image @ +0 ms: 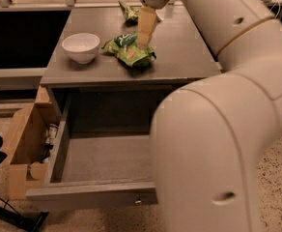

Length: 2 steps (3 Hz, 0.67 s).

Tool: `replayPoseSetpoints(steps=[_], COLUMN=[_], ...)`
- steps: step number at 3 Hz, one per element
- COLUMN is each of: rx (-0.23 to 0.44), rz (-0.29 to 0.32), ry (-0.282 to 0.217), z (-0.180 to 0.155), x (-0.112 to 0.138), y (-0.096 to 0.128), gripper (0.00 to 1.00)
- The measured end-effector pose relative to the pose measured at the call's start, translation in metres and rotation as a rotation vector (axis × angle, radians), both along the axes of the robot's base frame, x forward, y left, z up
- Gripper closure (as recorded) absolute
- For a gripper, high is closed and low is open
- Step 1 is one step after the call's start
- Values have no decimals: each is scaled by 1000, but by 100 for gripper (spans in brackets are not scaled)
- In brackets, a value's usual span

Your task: Place green rice chip bag into top drawer

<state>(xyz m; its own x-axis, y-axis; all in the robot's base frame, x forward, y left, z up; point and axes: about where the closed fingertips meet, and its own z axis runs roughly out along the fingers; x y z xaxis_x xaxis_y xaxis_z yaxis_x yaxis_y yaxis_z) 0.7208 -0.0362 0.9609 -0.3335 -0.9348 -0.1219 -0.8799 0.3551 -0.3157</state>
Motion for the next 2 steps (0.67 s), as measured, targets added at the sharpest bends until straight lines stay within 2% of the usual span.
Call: replayPoseSetpoints(steps=[1,2], rx=[28,74], rz=[-26,-85], ry=[12,30], z=[-19,-44], x=[24,45], y=[20,28], gripper=[0,0])
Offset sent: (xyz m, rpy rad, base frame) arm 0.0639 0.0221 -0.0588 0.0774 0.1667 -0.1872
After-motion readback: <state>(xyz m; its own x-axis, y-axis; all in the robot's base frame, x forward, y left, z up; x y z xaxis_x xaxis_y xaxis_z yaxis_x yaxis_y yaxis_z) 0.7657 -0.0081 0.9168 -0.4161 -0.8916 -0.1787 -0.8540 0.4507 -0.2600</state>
